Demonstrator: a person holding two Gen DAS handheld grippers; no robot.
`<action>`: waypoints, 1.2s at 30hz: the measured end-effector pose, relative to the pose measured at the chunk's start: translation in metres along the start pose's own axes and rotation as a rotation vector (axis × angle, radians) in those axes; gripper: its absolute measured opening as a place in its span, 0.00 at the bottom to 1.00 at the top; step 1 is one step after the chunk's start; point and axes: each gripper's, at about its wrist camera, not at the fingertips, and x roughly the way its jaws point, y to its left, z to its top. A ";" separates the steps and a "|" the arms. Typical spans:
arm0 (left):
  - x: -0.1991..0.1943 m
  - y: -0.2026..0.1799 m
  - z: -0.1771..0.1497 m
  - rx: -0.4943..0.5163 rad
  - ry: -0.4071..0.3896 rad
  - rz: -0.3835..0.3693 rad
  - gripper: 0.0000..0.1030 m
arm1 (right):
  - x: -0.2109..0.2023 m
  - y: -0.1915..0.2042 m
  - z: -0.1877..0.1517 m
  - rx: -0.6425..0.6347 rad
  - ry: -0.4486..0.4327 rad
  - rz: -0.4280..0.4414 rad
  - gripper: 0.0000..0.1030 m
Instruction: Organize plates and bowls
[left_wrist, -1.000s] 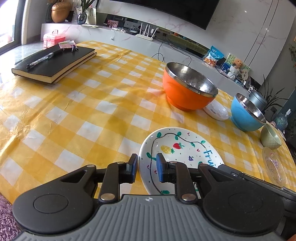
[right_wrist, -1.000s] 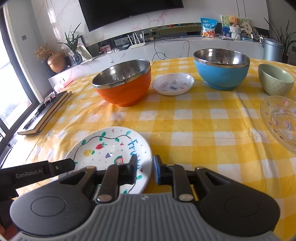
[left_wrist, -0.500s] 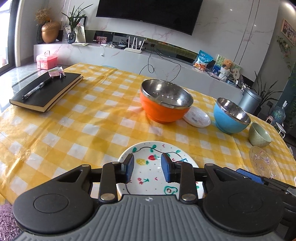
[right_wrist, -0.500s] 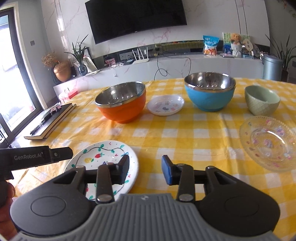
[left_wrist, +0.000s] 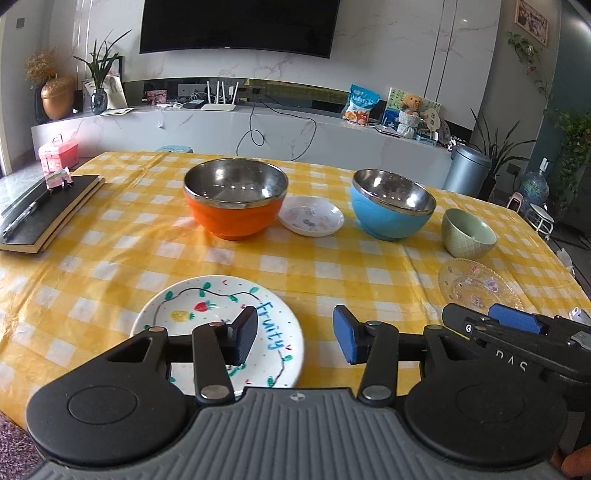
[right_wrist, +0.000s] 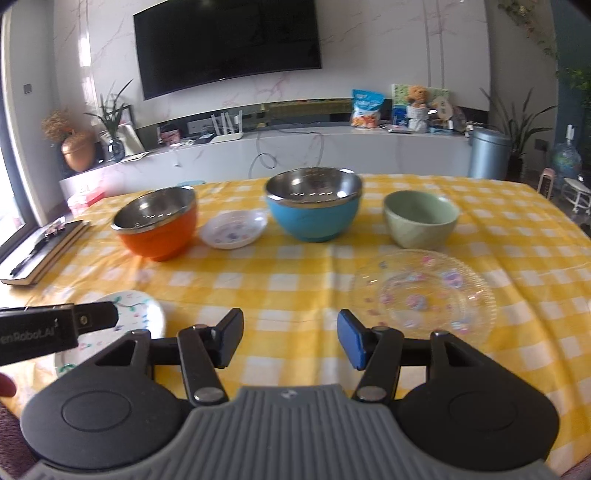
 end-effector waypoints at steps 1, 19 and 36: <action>0.003 -0.005 0.000 0.002 0.005 -0.009 0.53 | 0.000 -0.006 0.001 0.001 -0.005 -0.012 0.55; 0.067 -0.097 0.010 0.058 0.060 -0.160 0.59 | 0.042 -0.120 0.007 0.100 -0.028 -0.193 0.56; 0.123 -0.135 0.010 0.090 0.098 -0.171 0.42 | 0.078 -0.165 0.002 0.249 0.007 -0.176 0.30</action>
